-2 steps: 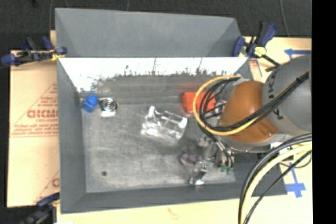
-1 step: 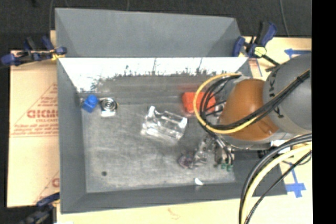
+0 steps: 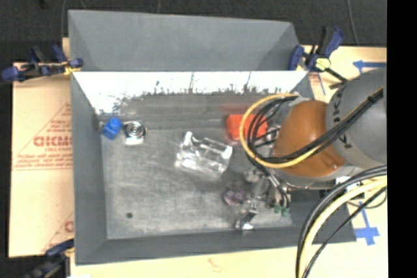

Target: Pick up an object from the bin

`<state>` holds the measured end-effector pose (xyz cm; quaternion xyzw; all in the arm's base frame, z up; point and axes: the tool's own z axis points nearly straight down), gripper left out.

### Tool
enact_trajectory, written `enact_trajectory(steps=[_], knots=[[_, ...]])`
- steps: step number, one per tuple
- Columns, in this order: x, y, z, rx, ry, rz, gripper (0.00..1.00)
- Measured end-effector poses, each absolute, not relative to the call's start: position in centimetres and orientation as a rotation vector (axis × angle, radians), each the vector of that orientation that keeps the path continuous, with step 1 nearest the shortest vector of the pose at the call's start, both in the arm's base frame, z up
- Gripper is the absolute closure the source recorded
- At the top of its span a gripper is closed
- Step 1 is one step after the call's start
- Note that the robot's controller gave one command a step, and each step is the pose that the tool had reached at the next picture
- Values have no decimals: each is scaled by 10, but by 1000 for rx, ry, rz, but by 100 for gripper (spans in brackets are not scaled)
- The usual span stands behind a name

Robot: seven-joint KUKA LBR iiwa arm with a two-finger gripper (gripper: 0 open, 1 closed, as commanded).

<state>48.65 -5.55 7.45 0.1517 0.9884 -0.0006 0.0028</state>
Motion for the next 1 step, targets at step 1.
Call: enact_trajectory(steps=[1], knots=[[555,-82,145,-262,3120,-7,0]])
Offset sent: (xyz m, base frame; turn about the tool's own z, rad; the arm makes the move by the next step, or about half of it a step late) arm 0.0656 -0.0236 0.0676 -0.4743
